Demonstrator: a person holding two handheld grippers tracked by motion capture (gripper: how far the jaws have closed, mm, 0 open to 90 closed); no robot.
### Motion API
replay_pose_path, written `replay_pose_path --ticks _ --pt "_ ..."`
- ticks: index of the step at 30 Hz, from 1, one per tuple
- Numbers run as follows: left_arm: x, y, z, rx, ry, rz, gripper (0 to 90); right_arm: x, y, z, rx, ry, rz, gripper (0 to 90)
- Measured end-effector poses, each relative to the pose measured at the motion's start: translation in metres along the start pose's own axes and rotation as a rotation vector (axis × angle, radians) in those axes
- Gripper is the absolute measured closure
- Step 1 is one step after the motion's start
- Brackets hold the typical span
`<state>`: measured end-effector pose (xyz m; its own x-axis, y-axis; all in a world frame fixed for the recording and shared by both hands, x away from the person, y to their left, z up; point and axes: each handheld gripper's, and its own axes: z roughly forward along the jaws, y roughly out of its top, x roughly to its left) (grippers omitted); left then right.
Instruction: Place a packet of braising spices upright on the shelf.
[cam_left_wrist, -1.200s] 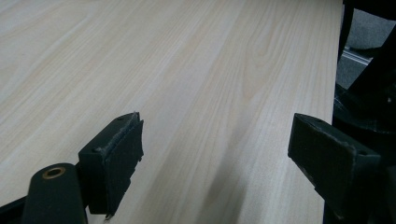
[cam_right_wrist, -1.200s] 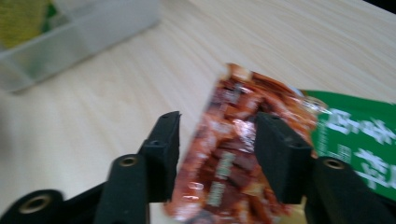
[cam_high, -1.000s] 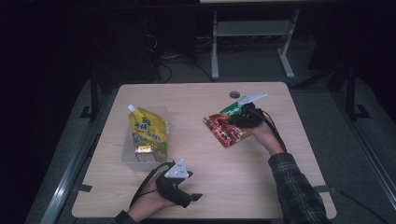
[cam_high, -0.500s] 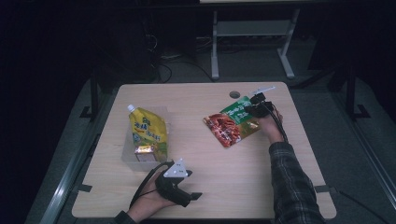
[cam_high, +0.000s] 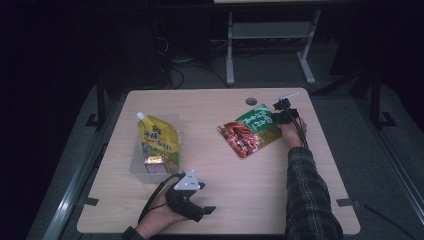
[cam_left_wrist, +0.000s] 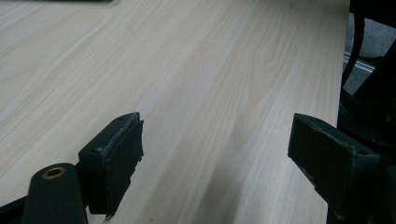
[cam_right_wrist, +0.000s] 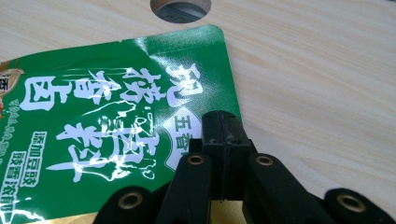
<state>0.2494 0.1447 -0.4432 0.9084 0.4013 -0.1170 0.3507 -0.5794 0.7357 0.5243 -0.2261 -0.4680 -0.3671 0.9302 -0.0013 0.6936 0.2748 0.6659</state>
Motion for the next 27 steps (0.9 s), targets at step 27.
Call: replay_pose_path --ticks 27 --pt "-0.002 0.002 0.0 -0.003 -0.008 0.007 17.1 0.057 0.008 0.011 -0.037 0.177 -0.28 90.0"
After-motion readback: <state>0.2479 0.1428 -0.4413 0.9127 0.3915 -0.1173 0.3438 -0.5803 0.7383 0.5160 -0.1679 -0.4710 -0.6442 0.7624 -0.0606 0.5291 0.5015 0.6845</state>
